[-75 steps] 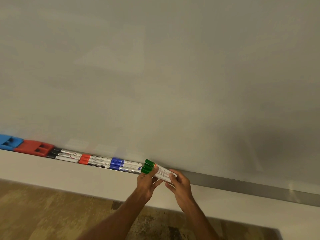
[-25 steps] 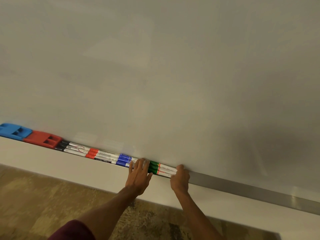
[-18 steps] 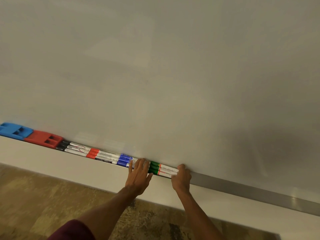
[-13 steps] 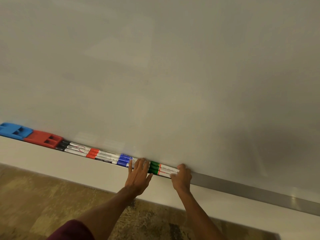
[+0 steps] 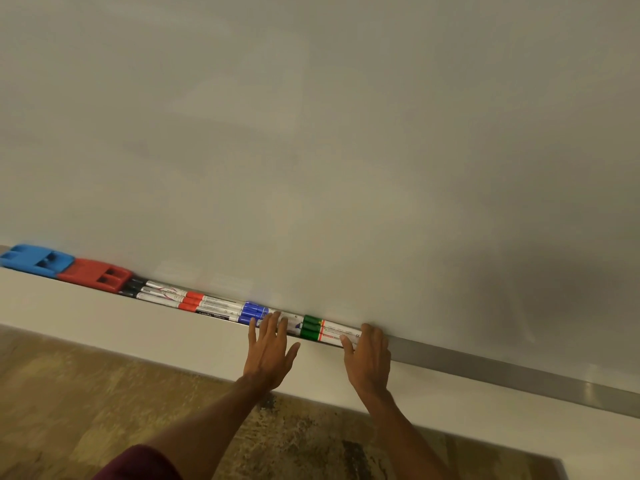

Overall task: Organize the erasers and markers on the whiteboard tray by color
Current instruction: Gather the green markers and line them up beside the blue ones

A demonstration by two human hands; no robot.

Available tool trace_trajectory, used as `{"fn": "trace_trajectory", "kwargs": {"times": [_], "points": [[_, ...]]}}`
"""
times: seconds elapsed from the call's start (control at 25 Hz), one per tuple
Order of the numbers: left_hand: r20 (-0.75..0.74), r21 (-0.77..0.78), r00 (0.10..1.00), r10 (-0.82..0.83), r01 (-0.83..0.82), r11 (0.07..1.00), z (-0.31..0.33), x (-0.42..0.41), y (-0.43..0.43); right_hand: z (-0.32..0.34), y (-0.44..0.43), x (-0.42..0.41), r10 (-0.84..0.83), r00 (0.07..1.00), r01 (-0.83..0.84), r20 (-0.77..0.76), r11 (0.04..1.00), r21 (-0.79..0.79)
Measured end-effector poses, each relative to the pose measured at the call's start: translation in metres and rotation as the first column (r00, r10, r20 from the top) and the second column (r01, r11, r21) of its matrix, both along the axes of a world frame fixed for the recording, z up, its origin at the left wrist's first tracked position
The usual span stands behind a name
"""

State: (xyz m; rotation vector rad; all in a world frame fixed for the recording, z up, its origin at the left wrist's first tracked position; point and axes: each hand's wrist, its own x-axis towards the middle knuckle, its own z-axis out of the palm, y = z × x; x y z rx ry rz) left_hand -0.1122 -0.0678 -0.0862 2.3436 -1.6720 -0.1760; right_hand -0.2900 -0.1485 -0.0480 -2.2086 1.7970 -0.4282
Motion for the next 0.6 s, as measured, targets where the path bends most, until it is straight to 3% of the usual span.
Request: {"fn": "trace_trajectory", "kwargs": {"times": [0.24,0.6], "points": [[0.030,0.064,0.997,0.073,-0.075,0.995,0.006,0.022,0.032,-0.004,0.027,0.006,0.054,0.997,-0.056,-0.062,0.998,-0.030],[0.039,0.110,0.999,-0.020,0.016,0.994,0.034,0.072,0.070,0.011,0.083,0.075,0.123,0.982,-0.131,-0.145,0.990,-0.047]]}}
